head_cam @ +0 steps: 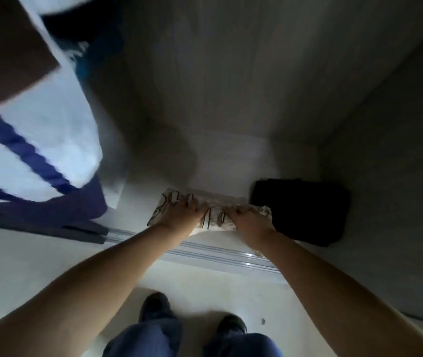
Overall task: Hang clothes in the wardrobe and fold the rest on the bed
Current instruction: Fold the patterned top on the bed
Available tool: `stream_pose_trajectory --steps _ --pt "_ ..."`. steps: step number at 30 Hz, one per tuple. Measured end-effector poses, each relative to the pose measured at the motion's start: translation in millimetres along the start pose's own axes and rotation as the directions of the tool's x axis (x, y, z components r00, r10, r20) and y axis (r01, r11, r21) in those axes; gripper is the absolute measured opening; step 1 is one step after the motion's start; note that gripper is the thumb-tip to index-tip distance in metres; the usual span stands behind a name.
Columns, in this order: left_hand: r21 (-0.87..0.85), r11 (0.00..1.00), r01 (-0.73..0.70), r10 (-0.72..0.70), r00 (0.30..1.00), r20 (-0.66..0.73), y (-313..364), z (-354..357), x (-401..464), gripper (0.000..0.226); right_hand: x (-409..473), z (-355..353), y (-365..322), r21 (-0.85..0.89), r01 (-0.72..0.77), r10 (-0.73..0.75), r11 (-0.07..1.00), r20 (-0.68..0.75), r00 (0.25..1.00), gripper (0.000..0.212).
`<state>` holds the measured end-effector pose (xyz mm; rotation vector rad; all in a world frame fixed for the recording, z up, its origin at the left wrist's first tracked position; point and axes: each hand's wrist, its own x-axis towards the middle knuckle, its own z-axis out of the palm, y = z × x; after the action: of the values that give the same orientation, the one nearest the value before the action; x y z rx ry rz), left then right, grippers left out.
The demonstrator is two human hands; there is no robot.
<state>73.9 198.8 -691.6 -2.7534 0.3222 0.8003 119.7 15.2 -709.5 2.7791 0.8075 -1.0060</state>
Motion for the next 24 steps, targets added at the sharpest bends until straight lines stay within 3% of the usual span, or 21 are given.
stream_pose_trajectory --steps 6,11,15,18,21,24 --pt "0.061 0.994 0.088 -0.072 0.970 -0.232 -38 53 113 0.052 122 34 17 0.011 -0.012 0.015 1.000 -0.317 0.948 0.056" --pt "0.005 0.994 0.107 -0.099 0.934 -0.342 -46 103 185 0.060 184 69 32 -0.044 -0.103 0.073 0.994 -0.438 0.896 0.068" --pt "-0.026 0.999 0.048 -0.053 0.948 -0.315 -24 161 207 0.060 196 123 34 -0.035 -0.108 0.091 0.994 -0.315 0.945 0.070" --pt "-0.242 0.970 -0.016 -0.008 0.995 -0.097 -24 190 210 0.067 195 158 40 -0.022 -0.065 0.061 0.998 -0.150 0.987 0.073" --pt "-0.336 0.940 -0.063 0.073 0.997 0.017 -29 211 206 0.097 196 173 47 -0.023 -0.030 0.027 0.999 -0.092 0.995 0.077" --pt "-0.338 0.940 -0.053 0.072 0.996 0.045 -26 214 207 0.105 201 172 51 -0.030 -0.021 0.020 0.999 -0.047 0.999 0.082"
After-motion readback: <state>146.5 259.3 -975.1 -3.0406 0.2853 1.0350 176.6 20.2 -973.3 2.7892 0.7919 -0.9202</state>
